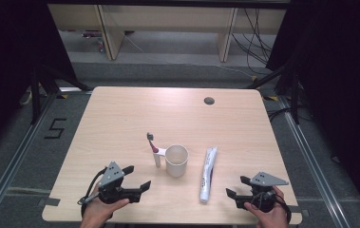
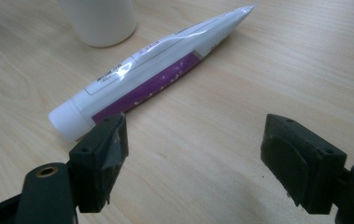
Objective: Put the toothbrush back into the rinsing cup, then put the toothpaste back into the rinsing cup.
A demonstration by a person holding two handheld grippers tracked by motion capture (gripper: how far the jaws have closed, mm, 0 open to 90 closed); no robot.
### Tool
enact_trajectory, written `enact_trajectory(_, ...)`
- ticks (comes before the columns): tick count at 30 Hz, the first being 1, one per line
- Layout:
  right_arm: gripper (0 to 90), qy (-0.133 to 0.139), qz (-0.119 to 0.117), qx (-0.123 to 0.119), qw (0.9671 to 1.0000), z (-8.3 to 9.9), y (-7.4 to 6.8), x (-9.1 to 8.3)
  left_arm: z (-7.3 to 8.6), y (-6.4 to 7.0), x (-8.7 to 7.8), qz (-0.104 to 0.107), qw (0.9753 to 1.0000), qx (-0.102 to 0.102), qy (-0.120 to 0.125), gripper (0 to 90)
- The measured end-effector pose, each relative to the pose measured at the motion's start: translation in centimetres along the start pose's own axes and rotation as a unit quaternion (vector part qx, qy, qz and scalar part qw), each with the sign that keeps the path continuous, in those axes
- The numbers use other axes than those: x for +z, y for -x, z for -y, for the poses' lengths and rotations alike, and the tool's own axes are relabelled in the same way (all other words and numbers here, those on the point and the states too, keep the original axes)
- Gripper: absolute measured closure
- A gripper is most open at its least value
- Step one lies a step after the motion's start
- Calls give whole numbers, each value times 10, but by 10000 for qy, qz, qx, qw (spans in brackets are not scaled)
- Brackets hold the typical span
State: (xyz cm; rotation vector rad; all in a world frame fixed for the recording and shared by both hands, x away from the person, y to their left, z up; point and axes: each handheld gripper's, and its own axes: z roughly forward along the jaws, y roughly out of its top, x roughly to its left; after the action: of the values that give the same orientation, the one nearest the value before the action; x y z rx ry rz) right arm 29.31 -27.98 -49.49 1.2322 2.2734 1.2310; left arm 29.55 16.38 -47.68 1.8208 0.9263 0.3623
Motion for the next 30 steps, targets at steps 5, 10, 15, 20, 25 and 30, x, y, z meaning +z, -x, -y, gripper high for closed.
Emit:
enact_trajectory(5,241,20,25,-168,9999,0,4,0,8,4,-3,67,10000,25,-48,155)
enact_trajectory(10,241,21,38,-172,9998,1,5,1,15,9,-9,50,9998,94,-155,156)
enact_trajectory(15,241,41,-40,-144,9999,1,4,0,23,12,-15,6,9997,146,-176,156)
enact_trajectory(20,241,40,42,-170,9998,1,4,-1,31,12,-22,-28,9996,150,-236,155)
enact_trajectory(25,241,-7,-10,-14,10000,1,1,-1,39,12,-29,-257,9995,126,-156,157)
enact_trajectory(30,242,-40,34,-42,10000,2,4,-1,46,10,-31,-225,9995,14,-233,156)
